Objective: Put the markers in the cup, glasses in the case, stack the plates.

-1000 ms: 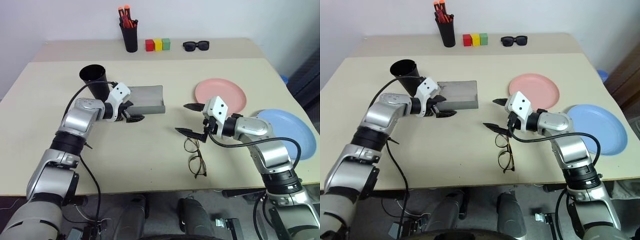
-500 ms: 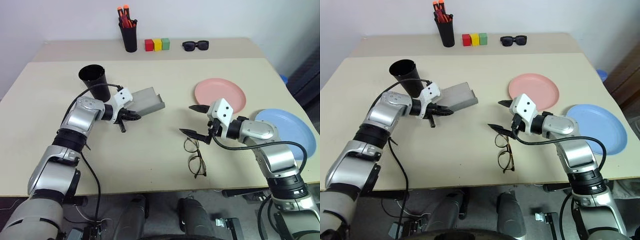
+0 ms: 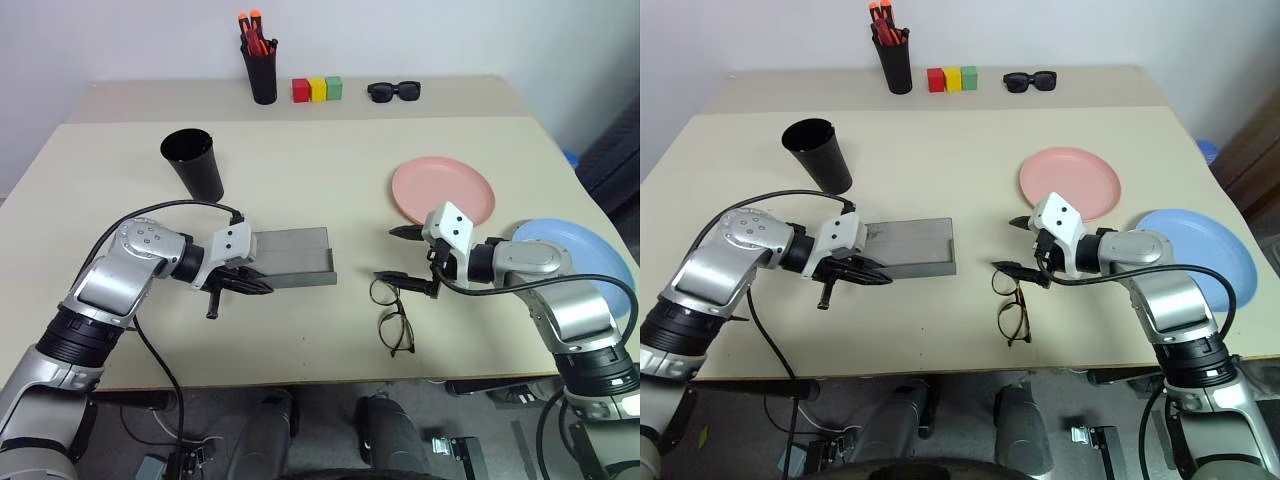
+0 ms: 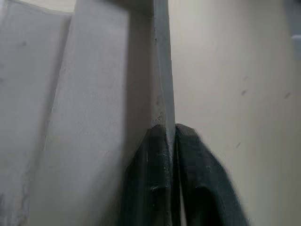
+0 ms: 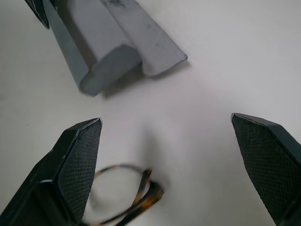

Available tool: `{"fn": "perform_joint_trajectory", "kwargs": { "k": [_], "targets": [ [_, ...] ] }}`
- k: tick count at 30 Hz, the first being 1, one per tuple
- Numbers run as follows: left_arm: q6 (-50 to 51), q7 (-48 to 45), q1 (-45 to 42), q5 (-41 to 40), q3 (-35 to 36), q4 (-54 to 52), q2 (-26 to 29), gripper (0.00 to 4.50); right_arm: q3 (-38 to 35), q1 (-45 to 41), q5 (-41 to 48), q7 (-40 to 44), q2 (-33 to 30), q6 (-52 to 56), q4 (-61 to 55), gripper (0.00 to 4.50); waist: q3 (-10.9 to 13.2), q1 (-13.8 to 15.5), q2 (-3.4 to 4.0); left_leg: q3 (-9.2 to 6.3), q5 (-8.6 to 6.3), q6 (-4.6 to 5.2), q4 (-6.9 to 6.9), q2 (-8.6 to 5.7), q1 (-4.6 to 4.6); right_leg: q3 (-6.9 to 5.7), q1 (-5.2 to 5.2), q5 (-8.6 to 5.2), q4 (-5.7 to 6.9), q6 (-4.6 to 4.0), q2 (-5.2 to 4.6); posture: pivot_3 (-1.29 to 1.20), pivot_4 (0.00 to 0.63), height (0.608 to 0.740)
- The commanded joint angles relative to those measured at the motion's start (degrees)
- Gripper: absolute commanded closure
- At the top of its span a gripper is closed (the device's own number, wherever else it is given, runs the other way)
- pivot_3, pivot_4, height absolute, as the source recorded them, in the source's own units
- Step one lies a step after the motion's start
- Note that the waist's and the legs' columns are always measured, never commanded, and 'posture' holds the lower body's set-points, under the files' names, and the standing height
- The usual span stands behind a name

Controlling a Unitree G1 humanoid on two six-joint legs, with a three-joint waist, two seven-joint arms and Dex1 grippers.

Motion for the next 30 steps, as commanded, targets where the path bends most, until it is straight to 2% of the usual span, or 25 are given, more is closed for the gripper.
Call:
{"fn": "perform_joint_trajectory", "kwargs": {
  "k": [1, 2, 6, 9, 16, 18, 22, 30],
  "targets": [
    [-4.0, 4.0, -0.4, 0.9, 2.2, -1.3, -1.5, 2.17, -3.7, 1.2, 4.7, 0.8, -1.9, 4.9, -4.5, 0.00, 0.0, 0.0, 0.00, 0.00, 0.00, 0.00, 0.00, 0.00, 0.00, 0.00, 0.00, 0.00, 0.01, 0.01, 0.00, 0.00, 0.150, 0.740],
    [-4.6, 5.4, -0.4, 0.9, 2.9, -1.0, -2.1, 1.70, -5.5, 2.0, 7.0, 0.5, -2.0, 7.3, -5.4, 0.00, 0.0, 0.0, 0.00, 0.00, 0.00, 0.00, 0.00, 0.01, 0.00, 0.00, 0.00, 0.00, 0.01, 0.01, 0.00, 0.00, 0.150, 0.740],
    [-7.5, 9.0, 0.9, -1.0, 6.6, -1.8, -3.7, 1.70, -11.0, 5.6, 14.7, -0.7, -2.1, 15.9, -8.5, 0.00, 0.0, 0.1, -0.01, -0.02, 0.00, 0.01, 0.01, 0.00, 0.00, 0.00, 0.01, 0.01, 0.00, 0.02, -0.01, 0.00, 0.150, 0.740],
    [-6.2, 11.0, 5.1, -4.2, 11.0, -6.2, -3.3, 1.70, -15.1, 9.1, 21.2, -3.0, -0.9, 23.0, -11.2, 0.00, 0.0, -0.1, 0.00, -0.02, -0.01, 0.03, 0.00, 0.02, 0.00, 0.00, 0.01, 0.01, 0.00, 0.02, -0.02, 0.00, 0.150, 0.740],
    [-3.9, 13.1, 22.0, -11.8, 19.8, -21.4, -1.4, 1.70, -16.8, 11.1, 26.5, -10.9, 1.3, 33.5, -10.2, 0.00, 0.0, 0.1, 0.03, 0.05, -0.04, 0.06, -0.01, 0.05, 0.01, 0.02, -0.03, -0.02, -0.02, -0.04, -0.13, 0.00, 0.150, 0.740],
    [-4.1, 13.6, 29.2, -12.7, 21.9, -25.3, -1.0, 1.70, -17.6, 10.7, 28.8, -12.1, 2.1, 36.7, -9.3, 0.00, 0.0, 0.2, 0.03, 0.06, -0.05, 0.06, 0.01, 0.02, 0.00, 0.01, 0.03, -0.15, -0.10, -0.26, -0.19, 0.00, 0.150, 0.740],
    [-6.2, 14.9, 38.1, -11.9, 22.9, -28.3, -0.9, 1.70, -18.1, 10.0, 31.9, -14.2, 3.3, 41.2, -8.0, 0.00, 0.0, 0.1, 0.06, 0.14, -0.11, 0.15, 0.00, 0.02, 0.00, 0.03, 0.06, -0.15, -0.27, -0.27, -0.22, 0.00, 0.150, 0.740],
    [-10.7, 18.5, 44.5, -9.7, 21.1, -29.0, -2.5, 1.70, -17.4, 7.7, 33.9, -18.7, 5.1, 46.0, -5.6, 0.00, -0.1, 0.2, 0.15, 0.20, -0.27, 0.11, -0.02, 0.04, -0.04, 0.04, 0.15, -0.14, -0.65, -0.31, -0.24, 0.00, 0.150, 0.740]
  ]
}}
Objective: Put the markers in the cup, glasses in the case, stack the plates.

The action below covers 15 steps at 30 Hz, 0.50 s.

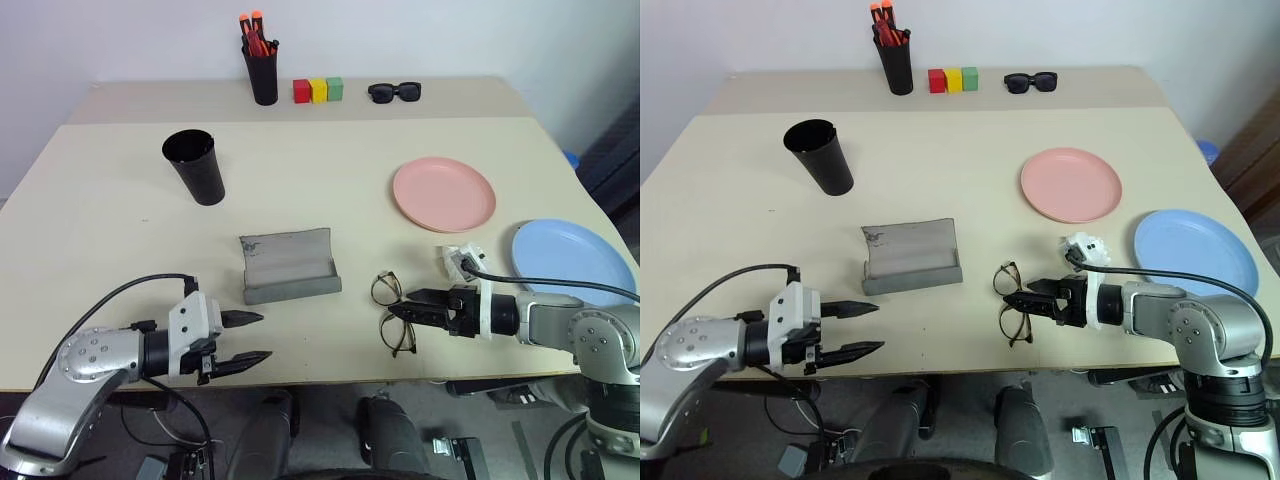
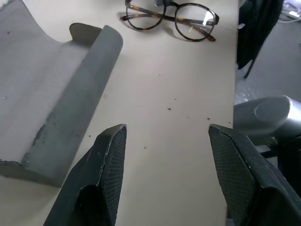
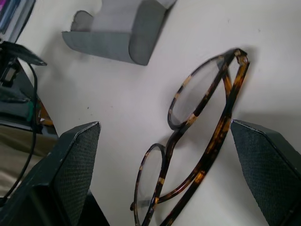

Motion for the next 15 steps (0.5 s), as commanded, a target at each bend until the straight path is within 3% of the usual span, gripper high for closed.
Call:
{"fn": "perform_joint_trajectory", "kwargs": {
  "k": [1, 4, 11, 15],
  "targets": [
    [-2.4, 1.7, 0.7, 1.0, -0.3, -1.5, -0.6, 1.70, -0.9, -1.3, 1.7, -1.5, 1.0, 1.6, -0.1, 0.00, 0.0, 0.0, 0.00, 0.00, 0.00, 0.03, -0.01, 0.00, -0.02, 0.00, 0.00, 0.00, -0.02, 0.00, 0.01, 0.00, 0.150, 0.740],
    [-2.8, 3.0, 0.6, 0.9, -0.7, -1.6, -1.2, 1.67, -0.9, -1.6, 2.3, -2.2, 1.3, 2.8, 0.1, 0.81, 0.0, 0.0, 0.01, 0.02, 0.04, 0.11, -0.01, 0.00, -0.04, -0.01, -0.02, 0.00, -0.04, 0.01, 0.01, 0.00, 0.150, 0.740],
    [-3.7, 4.2, 0.8, 1.2, -0.8, -1.2, -1.2, 1.67, 0.3, -1.6, 2.7, -1.9, 0.1, 4.3, -0.7, 4.35, 0.0, -0.1, 0.02, 0.04, 0.03, 0.12, -0.01, 0.00, -0.04, -0.01, -0.02, 0.00, -0.05, 0.01, 0.01, 0.00, 0.150, 0.740],
    [-3.9, 4.7, 0.5, 1.2, -0.6, -0.8, -1.2, 1.67, 1.0, -1.8, 2.0, -2.2, -0.4, 3.2, -1.0, 4.44, 0.0, -0.1, 0.02, 0.04, 0.01, 0.08, -0.01, 0.00, -0.04, -0.01, -0.02, 0.00, -0.07, 0.01, 0.01, 0.00, 0.150, 0.740]
  ]
}}
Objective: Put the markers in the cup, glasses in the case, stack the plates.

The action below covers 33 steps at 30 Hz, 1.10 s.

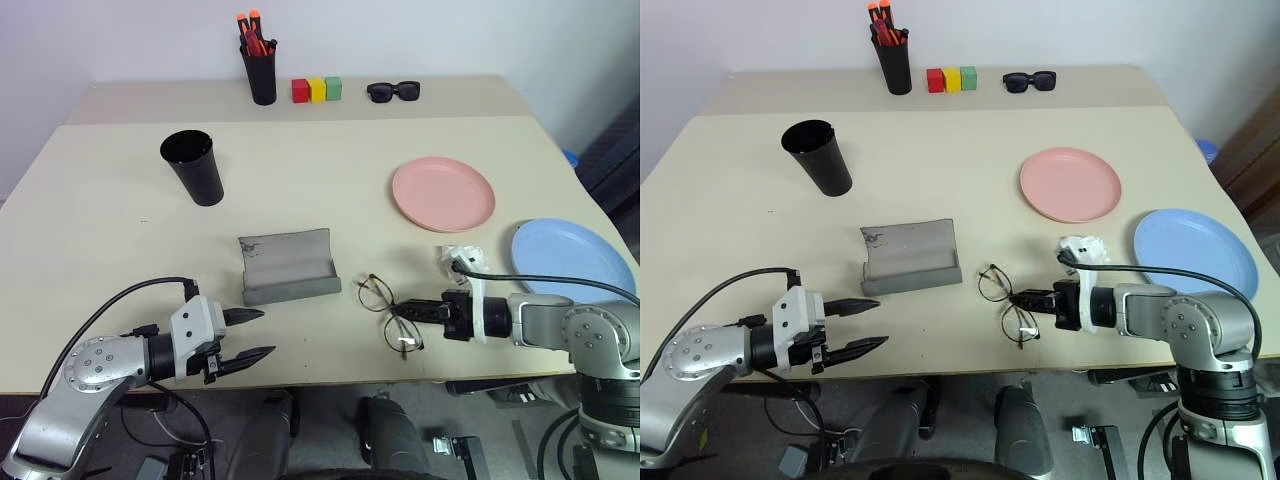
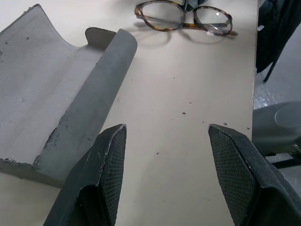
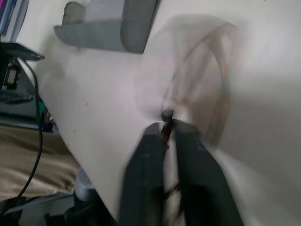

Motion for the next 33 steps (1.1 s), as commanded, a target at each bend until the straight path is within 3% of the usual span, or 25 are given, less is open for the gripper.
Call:
{"fn": "perform_joint_trajectory", "kwargs": {
  "k": [1, 6, 10, 14, 20, 26, 33],
  "targets": [
    [-1.2, 0.6, -0.2, -0.1, 0.5, -0.7, 0.0, 1.67, 0.5, -1.1, -0.4, 0.0, -1.5, -1.5, -1.8, 4.44, 0.0, 0.0, 0.00, 0.00, 0.00, 0.00, 0.00, 0.00, 0.00, 0.00, 0.00, 0.00, -0.01, 0.00, 0.00, 0.00, 0.150, 0.740],
    [-1.7, 3.9, -0.5, -1.0, 3.7, 1.0, -2.1, 1.67, 4.3, -5.6, -2.2, 2.8, -5.4, -7.0, -6.6, 4.44, 0.0, -0.1, 0.04, 0.01, -0.04, -0.04, 0.00, 0.00, -0.01, 0.00, -0.01, 0.00, -0.03, 0.00, 0.00, 0.00, 0.150, 0.740],
    [-4.3, 7.1, -0.2, -1.1, 7.7, 4.1, -5.2, 1.67, 11.1, -14.2, -6.1, 6.9, -7.6, -14.6, -9.8, 4.44, 0.1, -0.4, 0.12, 0.04, -0.04, -0.04, -0.04, 0.06, -0.01, 0.00, -0.06, 0.00, -0.04, 0.00, 0.01, 0.00, 0.150, 0.740],
    [-5.7, 8.8, 1.1, -1.3, 11.5, 6.4, -6.9, 1.67, 22.7, -27.1, -16.1, 10.7, -3.8, -26.1, -5.1, 4.44, 0.1, -0.7, 0.13, 0.12, 0.00, 0.03, -0.08, 0.08, 0.00, -0.01, -0.11, 0.01, -0.03, 0.01, 0.03, 0.00, 0.150, 0.740],
    [-7.2, 10.1, 3.6, -0.7, 15.5, 7.4, -7.3, 1.67, 34.6, -39.1, -28.5, 12.0, 8.0, -37.4, 10.5, 4.44, 0.0, -0.1, 0.06, 0.10, 0.00, 0.03, -0.10, 0.00, 0.01, -0.04, -0.28, 0.02, -0.09, 0.02, -0.01, 0.00, 0.150, 0.740],
    [-8.6, 9.9, 7.4, -2.4, 17.4, 5.5, -8.4, 1.67, 42.3, -40.8, -38.5, 16.7, 11.9, -48.2, 18.9, 4.44, 0.0, -0.4, 0.05, 0.07, -0.05, -0.05, -0.12, -0.04, 0.02, -0.03, -0.32, 0.03, -0.05, 0.03, 0.01, 0.00, 0.150, 0.740],
    [-6.6, 10.6, 10.3, -3.7, 15.7, 1.0, -9.1, 1.67, 41.5, -38.4, -41.1, 19.7, 11.8, -48.2, 18.9, 4.44, 0.0, -0.3, 0.05, 0.07, -0.05, -0.07, -0.12, -0.02, 0.06, -0.03, -0.32, 0.03, 0.06, 0.03, 0.04, 0.00, 0.150, 0.740]
  ]
}}
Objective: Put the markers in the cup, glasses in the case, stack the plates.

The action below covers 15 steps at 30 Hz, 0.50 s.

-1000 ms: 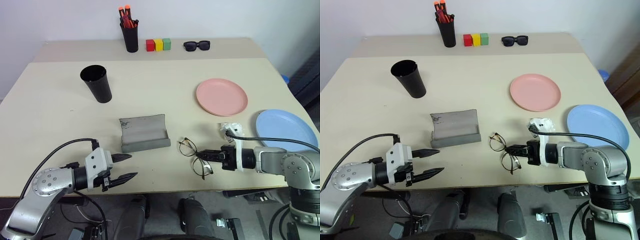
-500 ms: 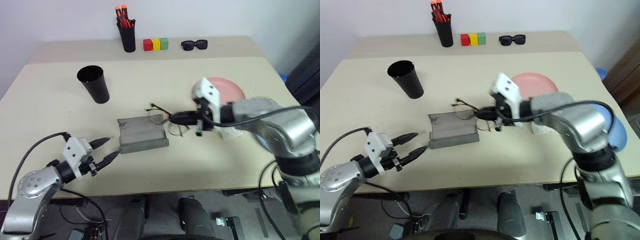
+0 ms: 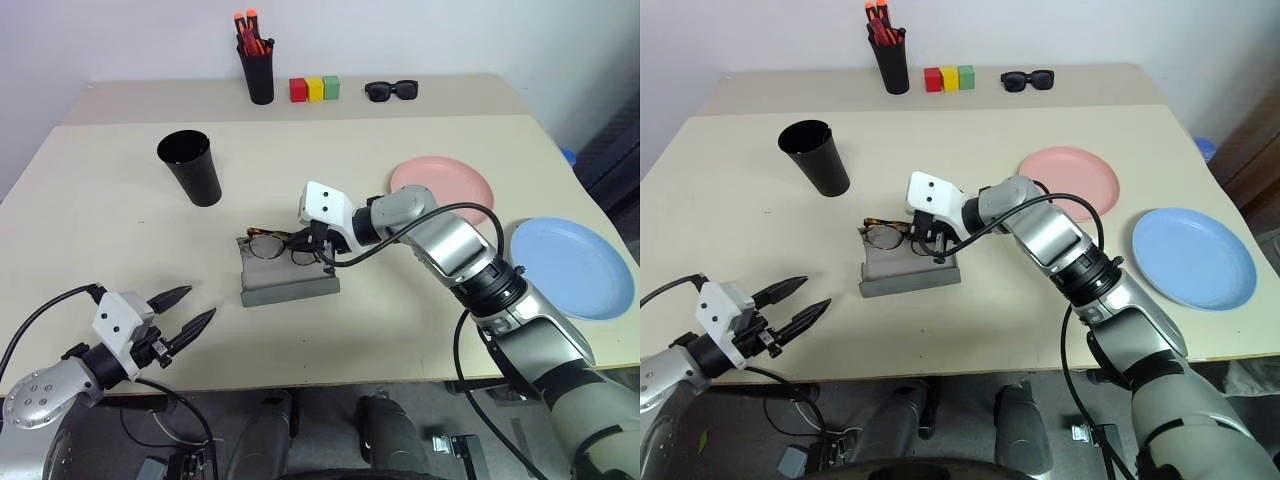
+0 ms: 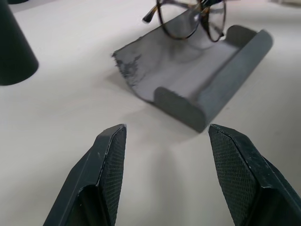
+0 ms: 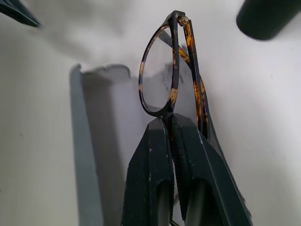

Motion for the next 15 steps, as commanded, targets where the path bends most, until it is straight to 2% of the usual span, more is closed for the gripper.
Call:
{"fn": "perform_joint_trajectory", "kwargs": {
  "k": [1, 9, 12, 15],
  "targets": [
    [1.0, 0.8, -0.2, -1.1, -0.8, -3.8, 0.1, 1.67, -1.4, 1.2, -0.7, 1.2, -0.1, 0.0, -2.5, 4.44, 0.0, 0.1, 0.00, 0.00, 0.00, 0.00, 0.00, 0.00, 0.00, 0.00, 0.00, 0.00, 0.01, 0.00, 0.00, 0.00, 0.150, 0.740],
    [4.9, 1.0, -4.3, -1.9, -1.4, -4.1, 2.0, 1.67, -1.7, 3.4, -1.4, 3.1, 0.0, 1.8, -4.2, 4.44, 0.0, 0.0, 0.01, 0.01, 0.01, 0.00, 0.00, -0.01, 0.01, 0.01, 0.01, 0.00, 0.10, 0.00, 0.05, 0.00, 0.150, 0.740],
    [5.0, 0.6, -4.9, -2.1, -1.3, -3.4, 2.3, 1.67, -1.9, 3.6, -1.8, 3.3, 0.3, 1.7, -3.9, 3.50, 0.0, 0.0, 0.00, 0.02, 0.01, 0.00, 0.00, -0.01, 0.01, 0.01, 0.02, 0.00, 0.11, 0.00, 0.07, 0.00, 0.150, 0.740],
    [3.5, -0.1, -4.5, -1.7, -1.0, -1.8, 2.2, 1.67, -2.7, 3.7, -1.8, 3.1, 0.8, 1.5, -3.8, 1.95, 0.0, -0.1, 0.01, 0.05, 0.01, 0.00, 0.00, -0.01, 0.01, 0.03, 0.03, 0.00, 0.11, 0.00, 0.06, 0.00, 0.150, 0.740]
  ]
}}
